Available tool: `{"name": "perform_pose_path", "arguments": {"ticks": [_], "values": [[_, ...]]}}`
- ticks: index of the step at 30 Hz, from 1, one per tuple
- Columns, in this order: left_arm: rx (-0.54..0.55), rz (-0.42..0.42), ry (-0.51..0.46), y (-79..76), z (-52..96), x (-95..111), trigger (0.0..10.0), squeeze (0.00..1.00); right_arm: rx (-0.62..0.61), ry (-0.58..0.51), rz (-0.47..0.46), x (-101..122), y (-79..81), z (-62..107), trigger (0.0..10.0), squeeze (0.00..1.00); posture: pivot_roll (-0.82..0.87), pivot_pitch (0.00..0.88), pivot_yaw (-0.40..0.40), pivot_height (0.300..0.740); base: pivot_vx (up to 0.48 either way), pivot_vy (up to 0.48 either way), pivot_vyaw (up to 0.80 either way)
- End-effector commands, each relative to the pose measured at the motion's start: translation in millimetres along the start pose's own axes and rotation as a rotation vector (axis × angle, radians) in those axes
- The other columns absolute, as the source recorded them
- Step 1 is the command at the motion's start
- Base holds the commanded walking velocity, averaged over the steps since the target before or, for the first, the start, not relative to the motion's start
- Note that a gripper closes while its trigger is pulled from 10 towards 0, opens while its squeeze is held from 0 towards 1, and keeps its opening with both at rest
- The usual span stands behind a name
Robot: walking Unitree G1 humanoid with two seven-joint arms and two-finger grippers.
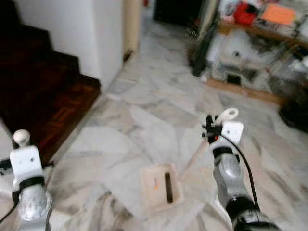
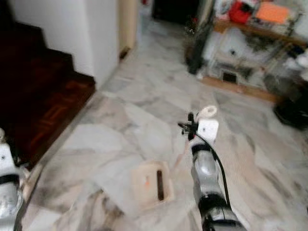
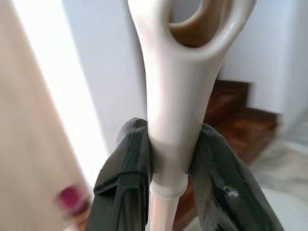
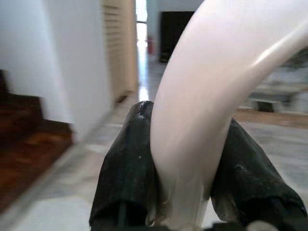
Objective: Sweep floor
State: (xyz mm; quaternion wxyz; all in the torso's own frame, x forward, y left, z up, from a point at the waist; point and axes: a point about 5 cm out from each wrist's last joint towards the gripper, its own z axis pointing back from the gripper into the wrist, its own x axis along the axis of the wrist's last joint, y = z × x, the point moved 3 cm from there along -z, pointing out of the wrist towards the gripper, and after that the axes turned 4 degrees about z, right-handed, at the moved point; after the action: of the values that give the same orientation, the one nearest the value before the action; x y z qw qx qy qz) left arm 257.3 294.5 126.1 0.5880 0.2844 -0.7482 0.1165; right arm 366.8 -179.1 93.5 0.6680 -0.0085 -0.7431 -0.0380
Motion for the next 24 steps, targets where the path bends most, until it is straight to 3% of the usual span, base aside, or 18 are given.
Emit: {"name": "perform_pose_path", "arguments": {"ticks": [1,3,6,7,8,10,15,18,20,22,24], "values": [[-0.007,0.015,-0.045,-6.1,1.5,12.4,10.0,0.0,-0.036,-0.005,-0.09,7.5,-10.8,-8.0,10.0,0.0,0.39,0.0,-0.175,0.74,0.0,0.0,0.8],[-0.006,0.027,-0.034,-10.1,5.5,12.0,10.0,0.0,-0.047,0.004,-0.21,8.3,-15.8,-11.3,10.0,0.0,0.38,0.0,-0.18,0.74,0.0,0.0,0.4],[-0.015,0.042,-0.022,-16.3,8.8,12.1,10.0,0.0,-0.086,-0.001,-0.25,10.4,-26.7,-12.7,10.0,0.0,0.35,0.0,-0.183,0.74,0.0,0.0,0.0],[-0.047,0.056,-0.009,-26.7,10.9,11.0,10.0,0.0,-0.12,-0.015,-0.268,14.1,-39.7,-12.7,10.0,0.0,0.31,0.0,-0.184,0.74,0.0,0.0,0.0],[-0.047,0.056,-0.009,-26.7,10.9,11.0,10.0,0.0,-0.12,-0.015,-0.268,14.1,-39.7,-12.7,10.0,0.0,0.31,0.0,-0.184,0.74,0.0,0.0,0.0],[-0.097,0.076,0.01,-43.2,12.1,9.1,10.0,0.0,-0.151,-0.039,-0.263,18.8,-58.2,-9.8,10.0,0.0,0.26,0.0,-0.173,0.74,0.0,0.0,0.0],[-0.174,0.091,0.032,-62.0,7.6,4.0,10.0,0.0,-0.187,-0.071,-0.282,21.0,-75.5,-0.4,10.0,0.0,0.17,0.0,-0.141,0.74,0.0,0.0,0.0],[-0.175,0.092,0.018,-61.6,-1.5,8.2,10.0,0.0,-0.17,-0.067,-0.313,19.5,-69.4,-0.6,10.0,0.0,0.17,0.0,-0.168,0.74,0.0,0.0,0.0],[-0.131,0.109,-0.012,-59.0,-15.2,17.2,10.0,0.0,-0.106,-0.04,-0.338,18.6,-52.4,-7.8,10.0,0.0,0.18,0.0,-0.186,0.74,0.0,0.0,0.0],[-0.108,0.107,-0.017,-58.4,-18.0,15.1,10.0,0.0,-0.055,-0.023,-0.355,14.2,-39.5,-8.0,10.0,0.0,0.17,0.0,-0.203,0.74,0.0,0.0,0.0],[-0.094,0.11,-0.007,-57.2,-16.9,11.7,10.0,0.0,-0.051,-0.014,-0.369,11.3,-36.8,-7.1,10.0,0.0,0.17,0.0,-0.203,0.74,0.0,0.0,0.0]]}}
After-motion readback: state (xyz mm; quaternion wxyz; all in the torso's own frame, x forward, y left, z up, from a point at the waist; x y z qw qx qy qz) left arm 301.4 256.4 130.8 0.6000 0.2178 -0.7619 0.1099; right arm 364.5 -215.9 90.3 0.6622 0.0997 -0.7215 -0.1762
